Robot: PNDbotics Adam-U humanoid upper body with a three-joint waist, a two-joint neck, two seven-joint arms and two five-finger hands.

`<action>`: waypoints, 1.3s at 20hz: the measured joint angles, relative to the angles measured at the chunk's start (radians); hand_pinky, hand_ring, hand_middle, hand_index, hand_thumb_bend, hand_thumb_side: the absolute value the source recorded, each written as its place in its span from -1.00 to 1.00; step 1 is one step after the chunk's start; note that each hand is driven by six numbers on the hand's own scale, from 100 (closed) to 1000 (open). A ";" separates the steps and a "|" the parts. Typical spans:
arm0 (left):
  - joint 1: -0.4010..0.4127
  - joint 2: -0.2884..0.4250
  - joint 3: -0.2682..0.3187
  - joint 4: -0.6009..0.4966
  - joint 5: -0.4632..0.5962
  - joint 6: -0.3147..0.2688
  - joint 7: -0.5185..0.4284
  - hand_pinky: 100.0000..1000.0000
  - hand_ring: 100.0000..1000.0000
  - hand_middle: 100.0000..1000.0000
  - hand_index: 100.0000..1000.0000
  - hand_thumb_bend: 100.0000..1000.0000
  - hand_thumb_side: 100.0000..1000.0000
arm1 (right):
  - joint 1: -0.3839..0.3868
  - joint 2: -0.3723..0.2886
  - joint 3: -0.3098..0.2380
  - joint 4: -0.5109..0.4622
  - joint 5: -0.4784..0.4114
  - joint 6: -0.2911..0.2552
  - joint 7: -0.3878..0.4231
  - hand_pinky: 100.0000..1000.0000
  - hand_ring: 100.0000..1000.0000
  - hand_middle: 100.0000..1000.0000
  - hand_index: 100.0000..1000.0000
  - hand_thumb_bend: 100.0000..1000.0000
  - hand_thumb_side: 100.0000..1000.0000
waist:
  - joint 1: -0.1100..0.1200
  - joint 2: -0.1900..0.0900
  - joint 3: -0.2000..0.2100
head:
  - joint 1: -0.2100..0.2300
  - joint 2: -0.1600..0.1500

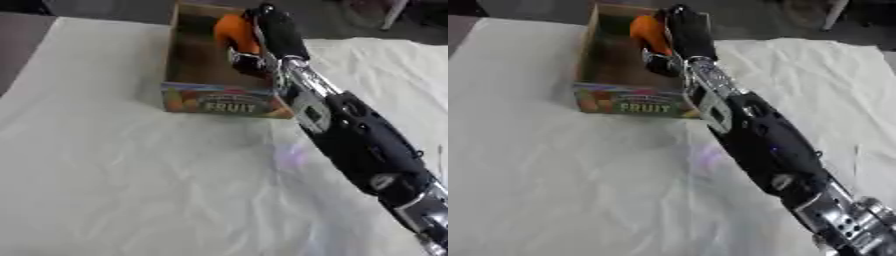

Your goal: Pick up objects on the table and place them in the box.

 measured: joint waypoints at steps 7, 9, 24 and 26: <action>0.000 -0.001 -0.001 0.000 0.000 0.000 -0.004 -0.53 -0.44 0.15 0.52 -1.00 0.25 | 0.000 0.000 -0.018 0.009 0.082 0.039 0.070 0.74 0.96 0.29 0.74 -0.67 0.03 | -0.008 0.005 0.013 | -0.008 0.000; 0.000 -0.001 -0.001 0.000 0.000 0.000 -0.005 -0.53 -0.44 0.15 0.52 -1.00 0.25 | -0.001 0.000 -0.019 0.010 0.100 0.045 0.087 0.76 0.99 0.34 0.77 -0.50 0.14 | -0.009 0.006 0.013 | -0.010 0.000; 0.009 -0.001 0.000 0.000 -0.002 0.013 0.001 -0.54 -0.45 0.14 0.51 -1.00 0.24 | -0.005 -0.008 -0.030 -0.083 0.003 0.054 0.245 0.89 1.00 0.37 0.88 -0.42 0.34 | -0.004 0.004 -0.010 | -0.005 0.003; 0.010 -0.001 0.000 0.000 -0.003 0.016 0.004 -0.54 -0.45 0.14 0.51 -1.00 0.24 | 0.004 -0.028 -0.040 -0.161 -0.051 0.080 0.227 0.91 1.00 0.36 0.88 -0.48 0.34 | -0.001 -0.003 -0.019 | 0.002 0.011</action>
